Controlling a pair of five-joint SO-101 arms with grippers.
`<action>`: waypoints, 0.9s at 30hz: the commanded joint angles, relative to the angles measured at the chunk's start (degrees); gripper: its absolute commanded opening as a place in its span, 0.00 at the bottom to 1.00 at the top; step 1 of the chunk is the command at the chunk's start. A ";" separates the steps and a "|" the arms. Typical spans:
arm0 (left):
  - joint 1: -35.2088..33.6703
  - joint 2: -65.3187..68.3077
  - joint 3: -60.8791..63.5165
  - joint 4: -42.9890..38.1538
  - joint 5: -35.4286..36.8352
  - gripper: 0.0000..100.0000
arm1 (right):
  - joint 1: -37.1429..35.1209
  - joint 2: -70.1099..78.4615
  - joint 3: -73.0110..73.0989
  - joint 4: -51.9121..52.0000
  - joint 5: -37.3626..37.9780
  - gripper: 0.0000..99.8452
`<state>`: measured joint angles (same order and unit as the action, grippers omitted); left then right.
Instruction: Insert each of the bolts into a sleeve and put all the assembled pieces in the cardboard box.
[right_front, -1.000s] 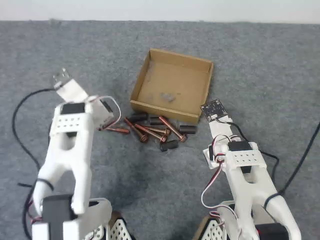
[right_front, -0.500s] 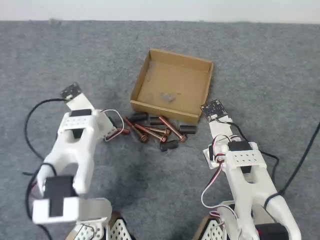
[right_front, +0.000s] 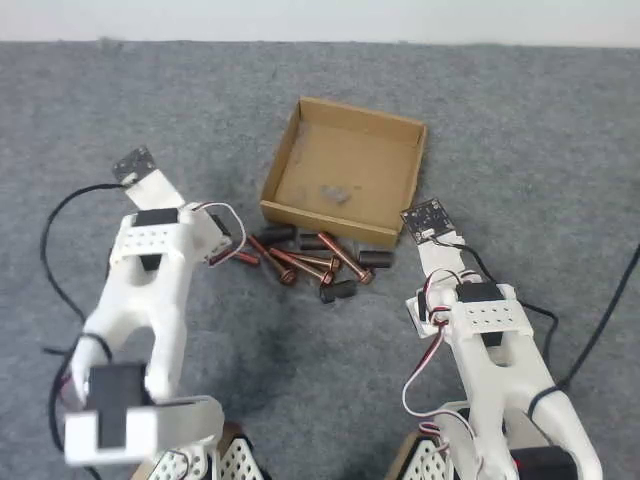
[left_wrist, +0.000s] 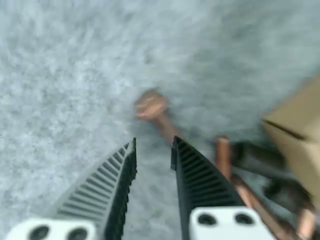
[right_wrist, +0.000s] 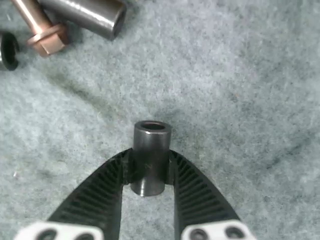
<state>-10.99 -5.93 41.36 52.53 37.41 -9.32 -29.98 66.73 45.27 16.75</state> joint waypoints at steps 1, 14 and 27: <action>2.90 -11.16 4.35 -2.99 -0.44 0.12 | -0.31 -3.30 -0.26 -0.31 0.70 0.01; -0.88 -0.26 2.77 -6.86 4.48 0.12 | -0.31 -3.30 -0.26 -0.31 0.70 0.01; -1.23 12.84 -8.04 -1.14 3.60 0.01 | -0.31 -3.30 -0.26 -0.31 0.70 0.01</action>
<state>-11.96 7.08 35.74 50.59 41.54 -9.32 -29.98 66.73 45.27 16.75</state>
